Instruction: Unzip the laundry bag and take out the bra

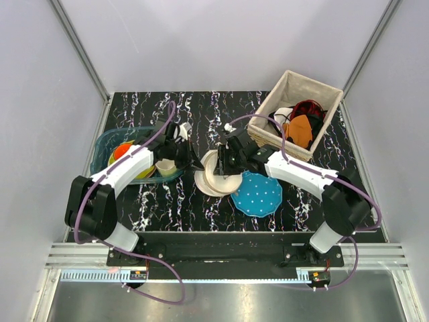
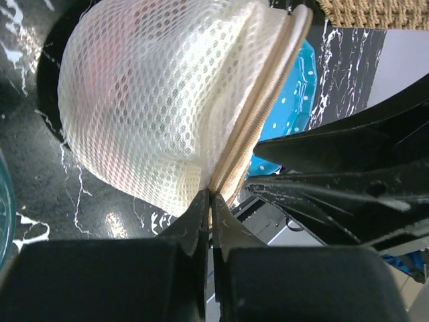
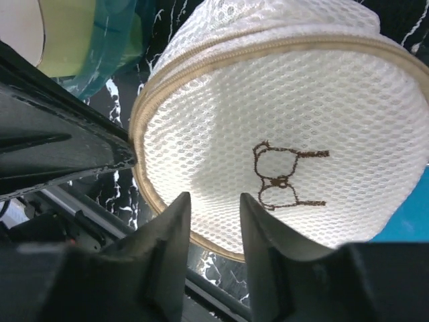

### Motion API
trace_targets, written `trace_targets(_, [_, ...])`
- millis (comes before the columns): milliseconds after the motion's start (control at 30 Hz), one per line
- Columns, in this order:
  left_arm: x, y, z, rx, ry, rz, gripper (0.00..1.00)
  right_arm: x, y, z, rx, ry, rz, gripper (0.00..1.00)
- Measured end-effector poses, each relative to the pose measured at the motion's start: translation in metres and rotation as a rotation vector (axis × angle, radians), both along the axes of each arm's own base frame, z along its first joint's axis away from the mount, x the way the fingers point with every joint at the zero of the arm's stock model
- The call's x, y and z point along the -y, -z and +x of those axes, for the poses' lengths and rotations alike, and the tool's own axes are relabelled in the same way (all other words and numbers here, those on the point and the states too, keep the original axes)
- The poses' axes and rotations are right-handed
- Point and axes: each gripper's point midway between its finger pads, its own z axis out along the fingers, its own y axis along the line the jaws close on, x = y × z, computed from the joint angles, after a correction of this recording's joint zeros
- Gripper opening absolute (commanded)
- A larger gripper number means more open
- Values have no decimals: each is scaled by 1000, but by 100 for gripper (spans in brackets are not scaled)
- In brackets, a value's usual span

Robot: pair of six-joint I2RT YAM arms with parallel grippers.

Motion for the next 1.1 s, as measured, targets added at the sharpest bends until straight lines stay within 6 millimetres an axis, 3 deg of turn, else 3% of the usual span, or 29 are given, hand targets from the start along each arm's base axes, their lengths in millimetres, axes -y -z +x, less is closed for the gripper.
trace_targets(33, [1,-1,1,5,2,-6,0,2,1,1,3,14,-2,15])
trace_targets(67, [2,-2,2,13,3,-11,0,4,2,2,3,22,-3,9])
trace_targets(167, [3,-5,3,25,3,-21,0,15,7,2,-1,52,-11,5])
trace_targets(233, [4,-8,4,38,1,-34,0,23,9,2,-2,71,-18,15])
trace_targets(367, [6,-14,0,47,-4,-65,0,26,-4,0,15,83,12,53])
trace_targets(500, [15,-23,-2,63,9,-101,0,24,-25,2,54,92,65,68])
trace_targets(733, [47,-36,-20,94,95,-157,0,19,-54,8,117,115,143,72])
trace_targets(900, [44,-34,-16,93,70,-139,0,15,-46,13,103,127,145,70])
trace_targets(1100, [44,-34,-17,89,69,-139,0,25,-26,19,101,191,99,70])
